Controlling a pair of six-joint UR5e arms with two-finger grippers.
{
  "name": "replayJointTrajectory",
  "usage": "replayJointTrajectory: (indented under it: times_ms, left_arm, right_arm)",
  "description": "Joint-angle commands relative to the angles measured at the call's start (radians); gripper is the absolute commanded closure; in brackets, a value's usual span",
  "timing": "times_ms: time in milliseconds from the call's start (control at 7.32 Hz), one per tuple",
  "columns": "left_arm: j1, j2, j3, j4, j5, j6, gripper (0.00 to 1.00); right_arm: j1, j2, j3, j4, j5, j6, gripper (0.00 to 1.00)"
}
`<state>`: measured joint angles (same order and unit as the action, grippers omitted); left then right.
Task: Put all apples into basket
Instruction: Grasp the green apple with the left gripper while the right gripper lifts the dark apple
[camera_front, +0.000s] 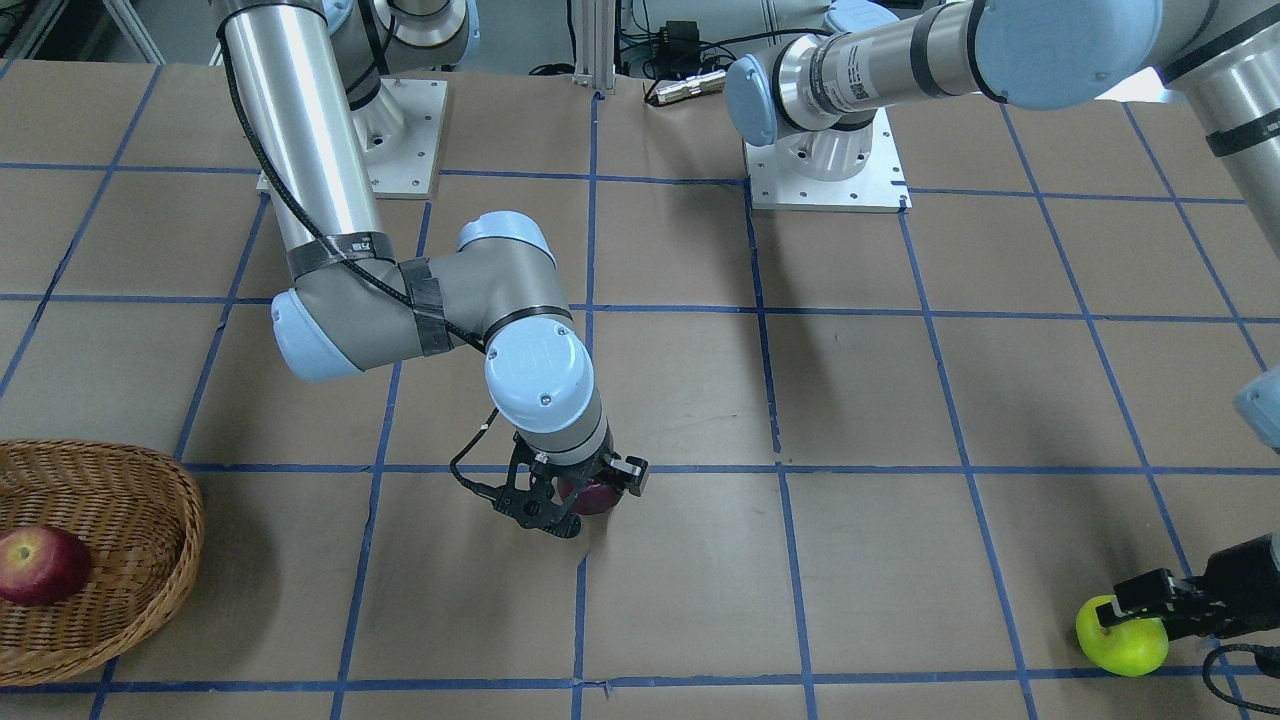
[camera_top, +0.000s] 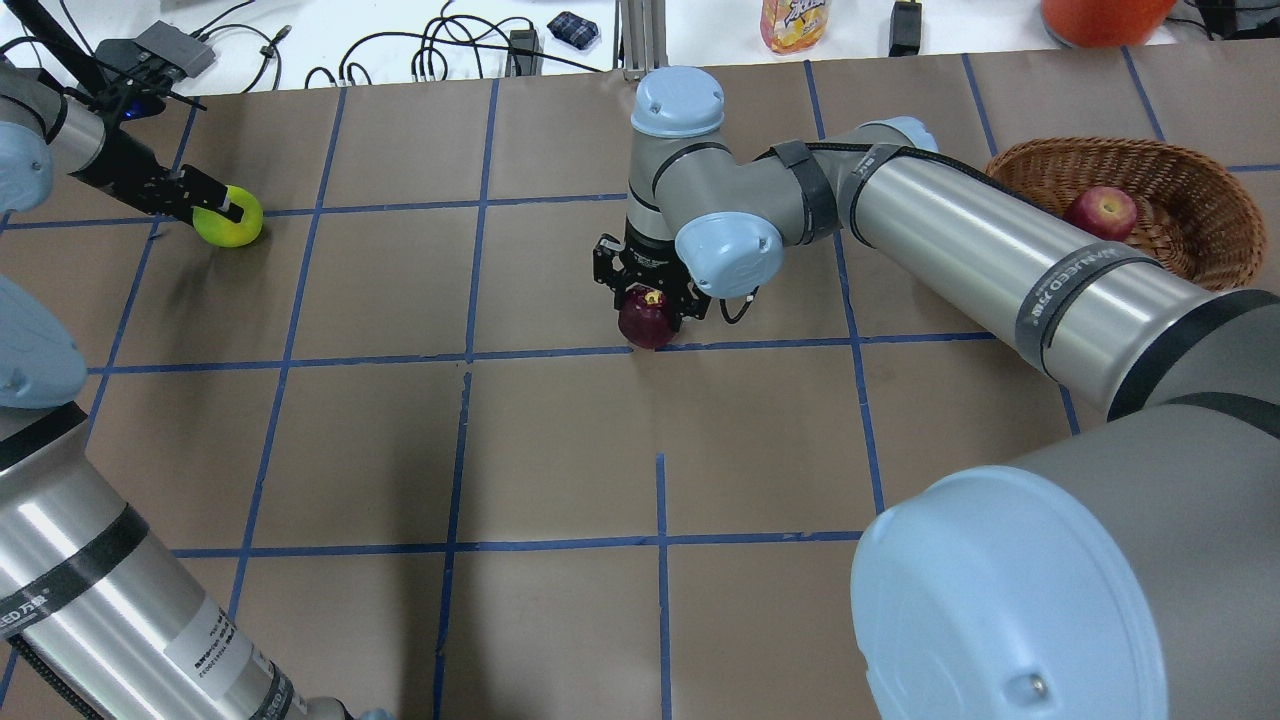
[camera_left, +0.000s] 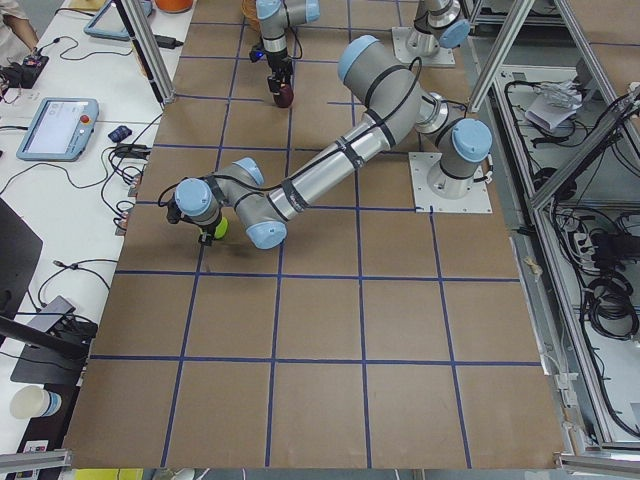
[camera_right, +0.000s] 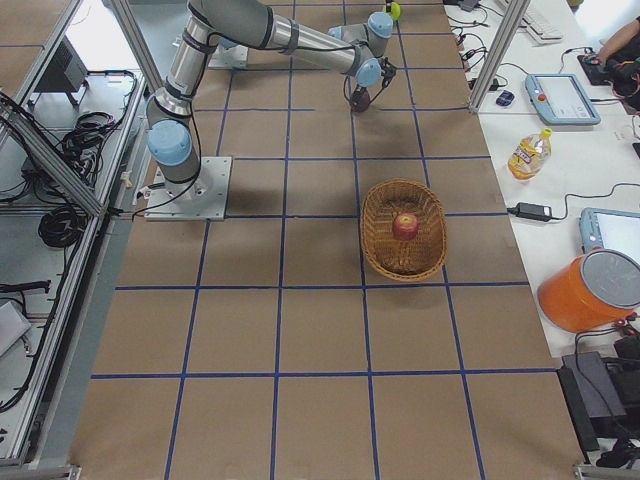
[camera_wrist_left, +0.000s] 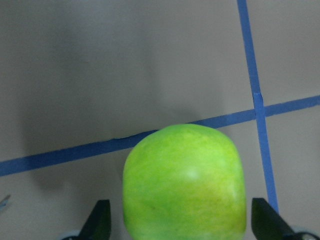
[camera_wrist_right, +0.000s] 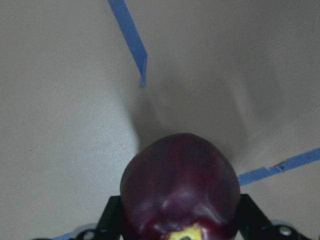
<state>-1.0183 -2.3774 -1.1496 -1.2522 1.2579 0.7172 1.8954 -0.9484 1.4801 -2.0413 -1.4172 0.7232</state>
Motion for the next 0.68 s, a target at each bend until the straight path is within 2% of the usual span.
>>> replayJointTrajectory:
  times_ms: [0,137,273,546]
  left_arm:
    - [-0.011,0.01,0.045,-0.019,0.005,-0.021,0.35]
    - [-0.038,0.033,0.082,-0.101,0.009,-0.034,0.36]
    - [-0.063,0.04,0.109,-0.127,0.017,-0.044,0.36]
    - [-0.118,0.076,0.091,-0.194,0.038,-0.091,0.39]
  right_arm:
    - [-0.001,-0.001,-0.001,0.012,0.0,-0.019,1.0]
    - [-0.018,-0.028,-0.015,0.012,-0.005,-0.024,1.0]
    - [-0.045,-0.079,-0.052,0.045,-0.025,-0.025,1.0]
    - [-0.199,-0.174,-0.127,0.273,-0.069,-0.116,1.0]
